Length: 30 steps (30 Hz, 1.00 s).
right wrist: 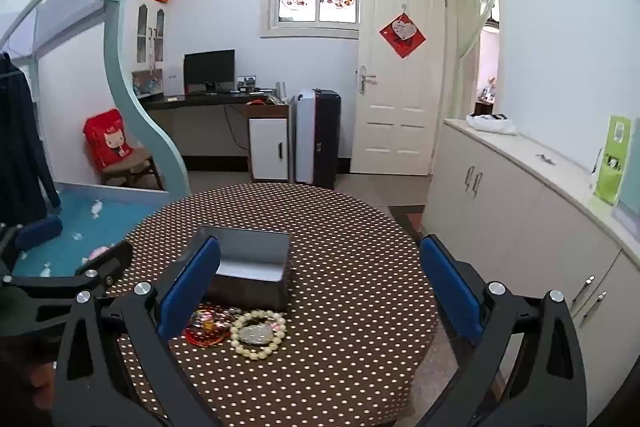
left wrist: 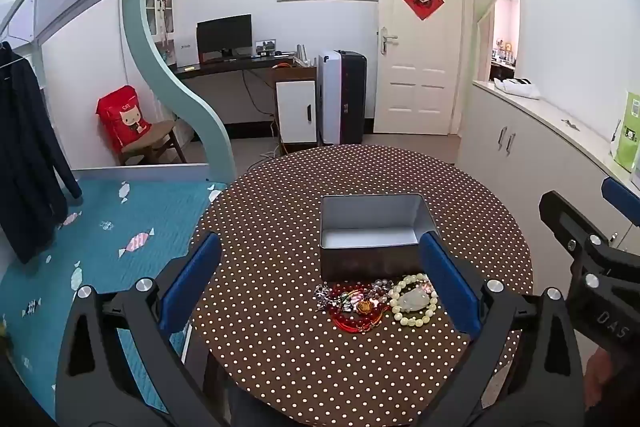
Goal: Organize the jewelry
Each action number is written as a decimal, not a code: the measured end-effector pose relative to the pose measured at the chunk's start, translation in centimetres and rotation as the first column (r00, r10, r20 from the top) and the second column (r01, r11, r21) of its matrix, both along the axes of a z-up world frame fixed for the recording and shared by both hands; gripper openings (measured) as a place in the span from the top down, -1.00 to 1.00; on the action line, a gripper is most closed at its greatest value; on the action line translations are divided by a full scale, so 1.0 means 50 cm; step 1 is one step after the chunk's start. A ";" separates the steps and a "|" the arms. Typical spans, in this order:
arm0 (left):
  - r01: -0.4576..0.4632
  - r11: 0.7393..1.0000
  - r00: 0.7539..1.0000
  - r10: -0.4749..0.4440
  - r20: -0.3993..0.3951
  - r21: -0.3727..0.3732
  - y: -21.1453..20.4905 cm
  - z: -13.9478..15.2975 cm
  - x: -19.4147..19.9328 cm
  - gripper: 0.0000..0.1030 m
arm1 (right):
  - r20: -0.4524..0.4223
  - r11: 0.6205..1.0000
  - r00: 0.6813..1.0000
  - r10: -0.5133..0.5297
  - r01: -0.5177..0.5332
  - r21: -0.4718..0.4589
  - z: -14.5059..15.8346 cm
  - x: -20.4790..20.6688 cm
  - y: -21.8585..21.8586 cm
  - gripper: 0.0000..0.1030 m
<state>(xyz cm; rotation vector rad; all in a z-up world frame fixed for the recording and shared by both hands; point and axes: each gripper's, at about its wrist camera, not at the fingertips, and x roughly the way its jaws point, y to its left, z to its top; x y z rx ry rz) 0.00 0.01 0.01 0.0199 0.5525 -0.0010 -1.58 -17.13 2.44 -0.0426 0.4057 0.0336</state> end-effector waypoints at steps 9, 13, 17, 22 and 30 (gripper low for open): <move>-0.007 1.000 1.000 0.006 0.022 0.011 0.002 0.012 -0.007 -0.91 | 0.008 1.000 1.000 0.012 -0.012 0.028 0.005 0.008 -0.014 -0.86; -0.014 1.000 1.000 0.014 0.023 0.008 0.006 0.022 -0.011 -0.91 | -0.006 0.999 1.000 0.025 -0.024 0.048 -0.003 0.013 -0.031 -0.86; -0.023 1.000 1.000 0.022 0.012 0.010 0.003 0.001 0.002 -0.91 | -0.011 0.999 1.000 0.024 -0.024 0.033 -0.002 0.016 -0.024 -0.86; -0.023 1.000 1.000 0.023 0.011 0.011 0.004 0.002 0.003 -0.91 | -0.013 0.999 1.000 0.028 -0.027 0.030 -0.004 0.018 -0.026 -0.86; -0.023 1.000 1.000 0.023 0.011 0.012 0.007 0.003 0.007 -0.91 | -0.018 0.999 0.999 0.027 -0.026 0.028 -0.008 0.018 -0.020 -0.86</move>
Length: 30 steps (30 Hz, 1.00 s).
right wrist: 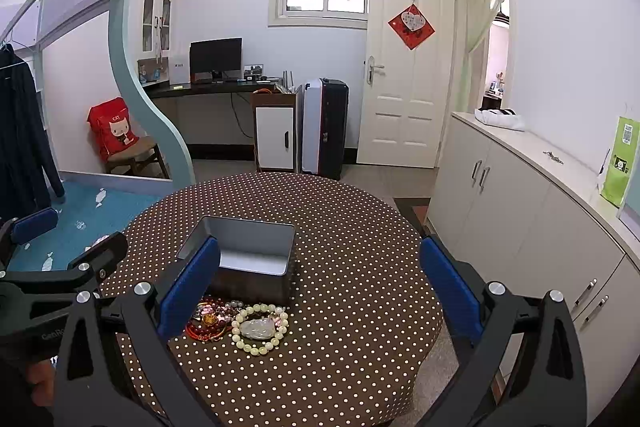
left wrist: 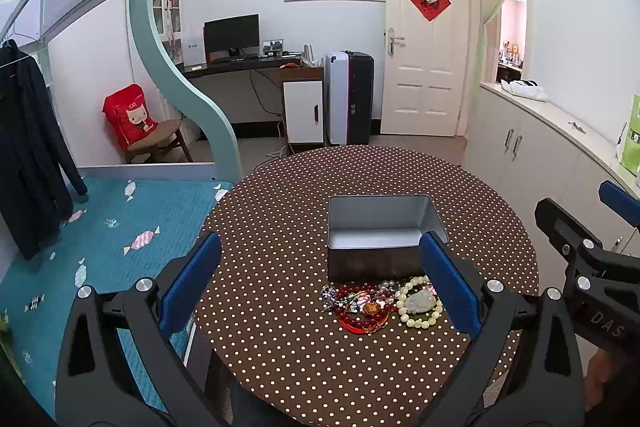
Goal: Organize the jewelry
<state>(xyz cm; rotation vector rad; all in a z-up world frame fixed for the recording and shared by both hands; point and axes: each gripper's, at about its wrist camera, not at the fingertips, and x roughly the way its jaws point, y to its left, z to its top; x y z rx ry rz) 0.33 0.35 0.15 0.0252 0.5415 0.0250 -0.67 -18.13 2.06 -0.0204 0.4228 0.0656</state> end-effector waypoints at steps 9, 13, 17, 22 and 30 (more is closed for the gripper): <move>-0.002 1.000 1.000 0.002 -0.002 0.001 -0.001 0.003 0.001 -0.91 | -0.005 1.000 1.000 -0.004 0.004 -0.006 0.000 0.003 0.001 -0.86; -0.004 1.000 1.000 0.004 -0.003 0.002 -0.001 0.001 0.000 -0.91 | -0.010 1.000 1.000 -0.004 0.004 -0.007 -0.001 0.004 0.004 -0.86; 0.000 1.000 1.000 0.000 -0.006 0.000 -0.001 -0.003 0.000 -0.91 | -0.016 1.000 1.000 -0.006 0.005 -0.006 -0.003 0.006 0.001 -0.86; 0.009 1.000 1.000 -0.009 -0.018 0.001 -0.002 -0.003 0.005 -0.91 | -0.022 1.000 1.000 -0.012 0.013 0.013 -0.004 0.006 -0.003 -0.86; 0.026 1.000 1.000 -0.026 -0.015 0.005 -0.006 -0.002 0.008 -0.91 | -0.019 0.999 0.999 -0.028 0.028 0.019 -0.008 -0.002 -0.008 -0.86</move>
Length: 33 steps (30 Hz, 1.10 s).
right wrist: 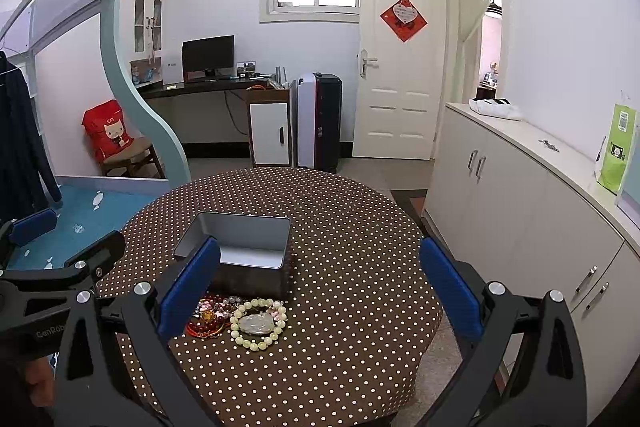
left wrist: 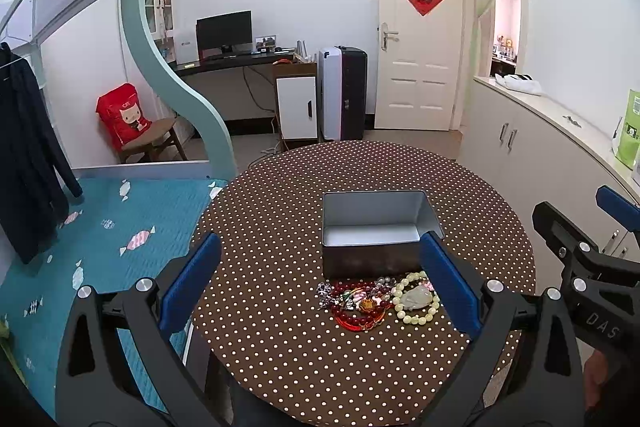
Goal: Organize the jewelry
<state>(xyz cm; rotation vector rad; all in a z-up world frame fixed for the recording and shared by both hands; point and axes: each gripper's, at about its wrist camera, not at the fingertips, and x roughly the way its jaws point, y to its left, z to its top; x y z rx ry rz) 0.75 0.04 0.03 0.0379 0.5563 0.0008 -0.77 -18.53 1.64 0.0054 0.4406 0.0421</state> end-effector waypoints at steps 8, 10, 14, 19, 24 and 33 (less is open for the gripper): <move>0.002 1.000 1.000 -0.002 -0.003 0.001 -0.003 -0.003 0.000 -0.91 | -0.007 1.000 1.000 -0.003 0.003 -0.002 -0.003 0.001 0.001 -0.86; 0.002 1.000 1.000 -0.002 -0.004 0.000 -0.005 -0.004 0.001 -0.91 | -0.009 1.000 1.000 -0.003 0.003 -0.002 -0.004 0.000 0.001 -0.86; 0.006 1.000 1.000 -0.006 -0.005 -0.001 -0.007 -0.007 0.001 -0.91 | -0.006 1.000 1.000 -0.006 0.006 -0.004 -0.002 -0.001 0.000 -0.86; 0.008 1.000 1.000 -0.008 -0.005 -0.001 -0.009 -0.009 -0.001 -0.91 | -0.008 1.000 1.000 -0.005 0.005 0.002 -0.004 -0.001 -0.002 -0.86; 0.008 1.000 1.000 -0.008 -0.006 0.000 -0.009 -0.009 -0.002 -0.91 | -0.007 1.000 1.000 0.008 -0.008 0.009 -0.007 -0.002 -0.003 -0.86; 0.008 1.000 1.000 -0.008 -0.014 0.004 -0.015 -0.017 -0.002 -0.91 | -0.016 1.000 1.000 0.006 -0.006 0.010 -0.007 -0.002 -0.005 -0.86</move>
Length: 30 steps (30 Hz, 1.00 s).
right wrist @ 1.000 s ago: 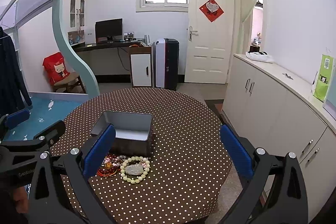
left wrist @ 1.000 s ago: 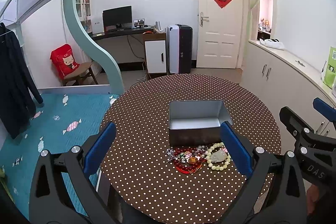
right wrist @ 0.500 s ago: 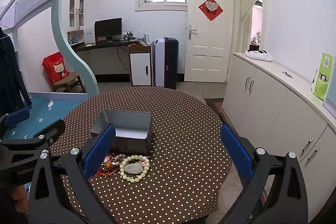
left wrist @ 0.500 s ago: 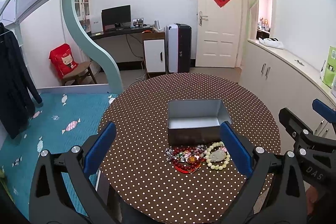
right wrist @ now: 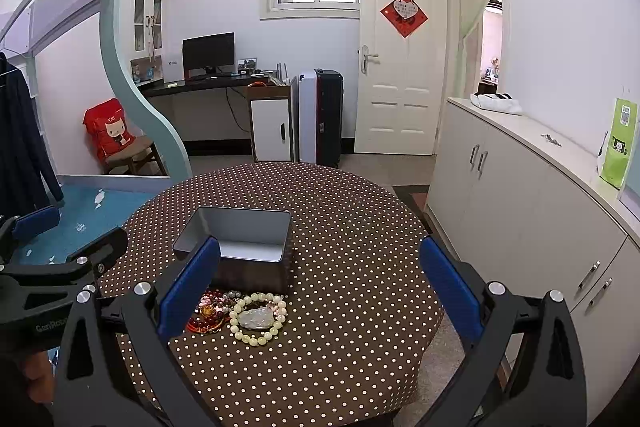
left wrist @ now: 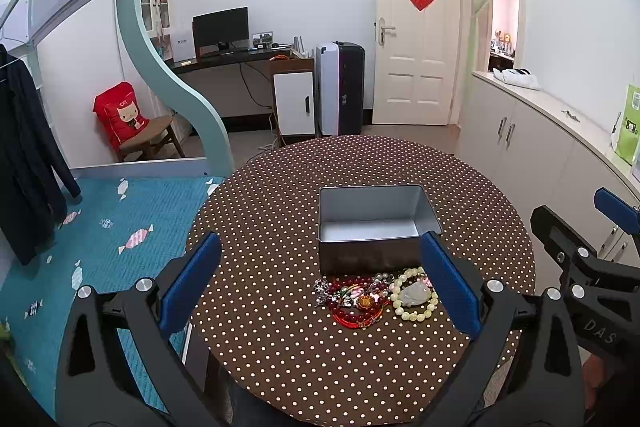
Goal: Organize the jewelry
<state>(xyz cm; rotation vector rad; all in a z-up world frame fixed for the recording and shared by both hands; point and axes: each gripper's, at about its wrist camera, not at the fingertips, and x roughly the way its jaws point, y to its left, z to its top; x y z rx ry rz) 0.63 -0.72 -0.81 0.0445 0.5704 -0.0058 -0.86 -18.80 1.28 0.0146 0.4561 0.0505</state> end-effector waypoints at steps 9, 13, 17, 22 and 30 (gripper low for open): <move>0.010 1.000 1.000 -0.010 -0.007 -0.018 0.009 0.000 0.011 -0.91 | -0.007 1.000 1.000 0.016 -0.016 0.025 0.002 0.005 -0.004 -0.86; 0.017 1.000 1.000 -0.017 -0.009 -0.008 0.009 -0.002 0.013 -0.91 | -0.031 0.996 0.998 0.057 -0.055 0.073 -0.003 0.014 -0.010 -0.86; 0.044 0.999 0.998 -0.045 -0.049 -0.016 0.010 -0.021 0.023 -0.91 | -0.049 0.990 0.995 0.084 -0.078 0.113 -0.012 0.022 -0.014 -0.86; 0.049 0.998 0.996 -0.046 -0.071 0.046 0.005 -0.053 0.033 -0.91 | -0.107 0.989 0.990 0.087 -0.073 0.131 -0.042 0.044 -0.013 -0.86; 0.062 0.998 0.985 -0.057 -0.160 0.025 0.032 -0.133 0.049 -0.91 | -0.172 0.998 0.984 0.044 -0.035 0.058 -0.103 0.072 0.003 -0.86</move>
